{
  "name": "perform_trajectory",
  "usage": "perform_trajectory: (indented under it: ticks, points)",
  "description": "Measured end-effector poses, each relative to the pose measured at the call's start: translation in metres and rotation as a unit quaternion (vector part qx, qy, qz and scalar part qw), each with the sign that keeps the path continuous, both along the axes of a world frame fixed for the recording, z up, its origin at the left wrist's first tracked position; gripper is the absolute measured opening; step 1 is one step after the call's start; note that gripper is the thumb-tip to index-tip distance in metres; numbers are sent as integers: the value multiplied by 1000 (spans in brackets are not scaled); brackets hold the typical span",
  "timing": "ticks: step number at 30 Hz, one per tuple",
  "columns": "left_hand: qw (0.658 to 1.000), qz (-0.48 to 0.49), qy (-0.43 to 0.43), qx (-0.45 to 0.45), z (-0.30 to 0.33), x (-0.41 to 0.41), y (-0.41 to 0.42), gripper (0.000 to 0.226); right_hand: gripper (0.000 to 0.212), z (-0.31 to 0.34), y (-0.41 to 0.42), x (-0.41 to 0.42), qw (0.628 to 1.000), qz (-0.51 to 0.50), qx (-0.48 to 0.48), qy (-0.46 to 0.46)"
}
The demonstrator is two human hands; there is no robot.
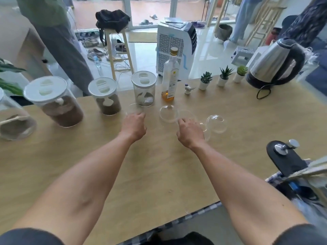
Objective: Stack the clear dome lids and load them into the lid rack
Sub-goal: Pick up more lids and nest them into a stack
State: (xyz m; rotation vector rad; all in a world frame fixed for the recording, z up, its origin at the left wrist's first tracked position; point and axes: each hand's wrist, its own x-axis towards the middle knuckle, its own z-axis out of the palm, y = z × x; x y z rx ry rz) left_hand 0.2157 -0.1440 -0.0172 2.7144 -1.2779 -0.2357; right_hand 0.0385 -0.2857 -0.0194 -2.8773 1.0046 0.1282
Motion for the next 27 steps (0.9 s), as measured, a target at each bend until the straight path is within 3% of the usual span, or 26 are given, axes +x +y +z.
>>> perform_trajectory:
  ticks: [8, 14, 18, 21, 27]
  points:
    - [996, -6, -86, 0, -30, 17, -8, 43, 35, -26, -8, 21, 995, 1, -93, 23]
    - [993, -25, -117, -24, -23, 9, -7, 42, 21, -19, -6, 20, 989, -38, -120, -81]
    - [991, -16, -82, -104, -7, 0, -9, 44, 34, 8, -15, 22, 968, -85, -4, -234]
    - [988, 11, -37, -152, 5, -10, -14, 47, 35, 31, -21, 27, 910, -137, 157, -359]
    - [947, 146, 85, -275, 23, -20, -30, 44, 29, 26, -49, 49, 808, -244, 338, -417]
